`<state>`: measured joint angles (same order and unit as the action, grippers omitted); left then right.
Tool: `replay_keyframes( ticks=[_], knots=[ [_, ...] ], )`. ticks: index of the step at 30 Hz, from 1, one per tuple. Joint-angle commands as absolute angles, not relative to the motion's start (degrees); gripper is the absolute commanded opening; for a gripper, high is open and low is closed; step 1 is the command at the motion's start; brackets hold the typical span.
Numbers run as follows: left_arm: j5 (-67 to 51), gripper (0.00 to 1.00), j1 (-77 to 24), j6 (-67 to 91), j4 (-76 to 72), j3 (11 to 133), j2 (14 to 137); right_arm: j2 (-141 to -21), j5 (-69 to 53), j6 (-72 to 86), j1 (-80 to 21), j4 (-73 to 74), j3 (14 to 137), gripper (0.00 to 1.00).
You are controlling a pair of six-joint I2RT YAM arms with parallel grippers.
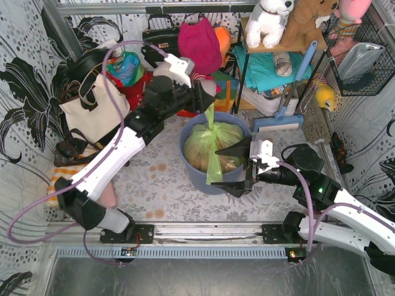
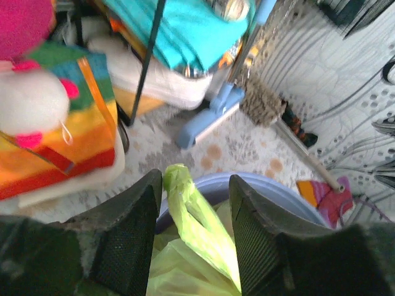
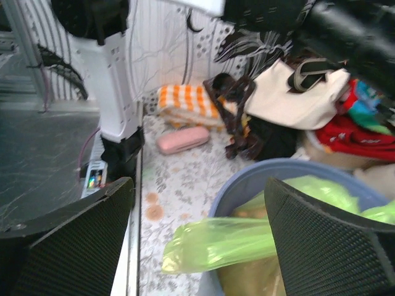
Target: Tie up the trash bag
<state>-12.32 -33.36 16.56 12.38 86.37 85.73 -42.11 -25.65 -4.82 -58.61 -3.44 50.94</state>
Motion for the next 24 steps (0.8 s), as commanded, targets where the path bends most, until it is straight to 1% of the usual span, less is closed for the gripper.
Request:
replay_keyframes(
  ticks=[1,7,8,9,12,14,18,22,24],
  knots=[
    [-5.34,0.61,-33.26,14.42,2.70,83.96,78.45,-42.63,-19.06,-9.38,-58.93,-1.22,56.81,0.88],
    [10.33,0.74,-33.30,12.02,-4.70,71.34,69.33,-47.39,2.96,-11.65,-58.86,0.68,60.23,0.90],
    [12.94,0.97,-33.27,11.58,-5.49,68.96,67.86,-49.06,7.09,-12.00,-58.83,1.20,60.35,0.90],
    [15.71,0.99,-33.30,11.38,-6.07,66.42,66.60,-50.34,10.47,-12.44,-58.74,1.74,60.29,0.91],
    [24.19,0.98,-33.31,11.43,-8.06,58.48,62.62,-52.61,20.07,-12.74,-56.84,0.45,58.23,0.94],
    [29.00,0.98,-33.23,11.59,-9.82,53.18,60.15,-52.54,22.53,-10.98,-53.00,-1.33,56.09,0.97],
    [37.83,0.98,-33.30,11.91,-13.42,44.47,55.53,-51.88,18.47,-5.27,-41.06,-3.34,54.51,0.99],
    [44.56,0.98,-33.14,12.21,-15.99,38.68,52.81,-52.41,15.91,-4.00,-33.64,-3.67,54.71,0.99],
    [46.39,0.98,-32.89,12.27,-16.87,36.83,52.28,-52.48,12.21,-3.19,-30.47,-3.72,54.61,0.99]
  ],
)
